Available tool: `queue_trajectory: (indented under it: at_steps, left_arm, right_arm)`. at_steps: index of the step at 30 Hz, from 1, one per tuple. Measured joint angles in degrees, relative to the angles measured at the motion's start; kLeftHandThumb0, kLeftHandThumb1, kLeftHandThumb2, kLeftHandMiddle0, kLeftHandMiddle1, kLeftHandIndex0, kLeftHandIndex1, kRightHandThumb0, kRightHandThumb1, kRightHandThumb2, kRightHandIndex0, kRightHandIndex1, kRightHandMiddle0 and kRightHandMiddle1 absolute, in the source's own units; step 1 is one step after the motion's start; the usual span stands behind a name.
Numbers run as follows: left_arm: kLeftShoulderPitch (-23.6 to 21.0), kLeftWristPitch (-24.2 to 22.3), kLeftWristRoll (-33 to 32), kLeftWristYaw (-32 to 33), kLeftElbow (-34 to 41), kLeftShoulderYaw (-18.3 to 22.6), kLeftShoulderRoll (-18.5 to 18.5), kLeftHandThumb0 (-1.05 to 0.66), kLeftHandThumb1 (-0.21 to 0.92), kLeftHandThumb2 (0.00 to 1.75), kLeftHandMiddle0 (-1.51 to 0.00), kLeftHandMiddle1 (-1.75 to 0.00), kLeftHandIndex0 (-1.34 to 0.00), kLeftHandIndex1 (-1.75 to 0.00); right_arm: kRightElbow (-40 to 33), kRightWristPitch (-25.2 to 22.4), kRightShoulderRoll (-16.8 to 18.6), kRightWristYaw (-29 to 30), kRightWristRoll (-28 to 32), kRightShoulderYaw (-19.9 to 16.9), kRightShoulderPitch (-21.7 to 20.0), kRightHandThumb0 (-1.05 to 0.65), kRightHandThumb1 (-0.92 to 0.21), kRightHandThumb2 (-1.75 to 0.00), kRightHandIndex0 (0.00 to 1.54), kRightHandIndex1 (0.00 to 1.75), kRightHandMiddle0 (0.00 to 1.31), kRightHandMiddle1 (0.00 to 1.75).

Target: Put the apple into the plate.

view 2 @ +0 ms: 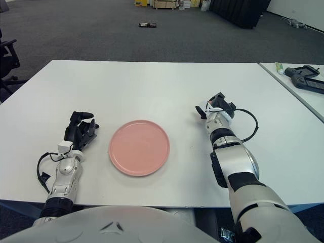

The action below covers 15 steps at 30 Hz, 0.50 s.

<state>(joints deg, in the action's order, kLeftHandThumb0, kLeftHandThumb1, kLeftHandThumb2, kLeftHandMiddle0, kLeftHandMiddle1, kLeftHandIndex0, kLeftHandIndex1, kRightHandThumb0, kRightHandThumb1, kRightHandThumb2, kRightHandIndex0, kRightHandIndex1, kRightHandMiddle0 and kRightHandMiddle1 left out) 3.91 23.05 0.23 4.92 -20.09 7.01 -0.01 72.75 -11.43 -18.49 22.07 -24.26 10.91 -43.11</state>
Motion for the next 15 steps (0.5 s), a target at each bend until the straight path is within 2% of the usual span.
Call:
queue_trajectory:
  at_steps: [7, 8, 10, 15]
  left_arm:
    - [0.0, -0.1, 0.0, 0.0, 0.0, 0.0, 0.2, -0.36, 0.79, 0.72, -0.50, -1.54, -0.27, -1.75]
    - [-0.1, -0.1, 0.0, 0.0, -0.1, 0.0, 0.2, -0.36, 0.79, 0.72, -0.50, -1.54, -0.27, -1.75]
    - [-0.1, 0.0, 0.0, 0.0, -0.1, 0.0, 0.2, -0.36, 0.79, 0.71, -0.50, -1.54, -0.27, -1.75]
    - [-0.1, 0.0, -0.1, 0.0, -0.1, 0.2, 0.3, -0.36, 0.80, 0.70, -0.48, -1.55, -0.27, -1.75]
  right_arm:
    - [-1.9, -5.8, 0.6, -0.3, 0.1, 0.3, -0.3, -0.60, -0.63, -0.93, 0.19, 1.55, 0.10, 1.66]
    - [-2.0, -6.4, 0.7, -0.5, 0.1, 0.3, -0.4, -0.53, -0.64, -0.91, 0.20, 1.58, 0.19, 1.69]
    - [-2.3, -7.2, 0.7, -0.8, 0.1, 0.4, -0.5, -0.45, -0.64, -0.90, 0.21, 1.62, 0.29, 1.72]
    - [-3.1, -9.3, 0.7, -1.4, 0.2, 0.4, -0.6, -0.41, -0.62, -0.92, 0.21, 1.64, 0.36, 1.74]
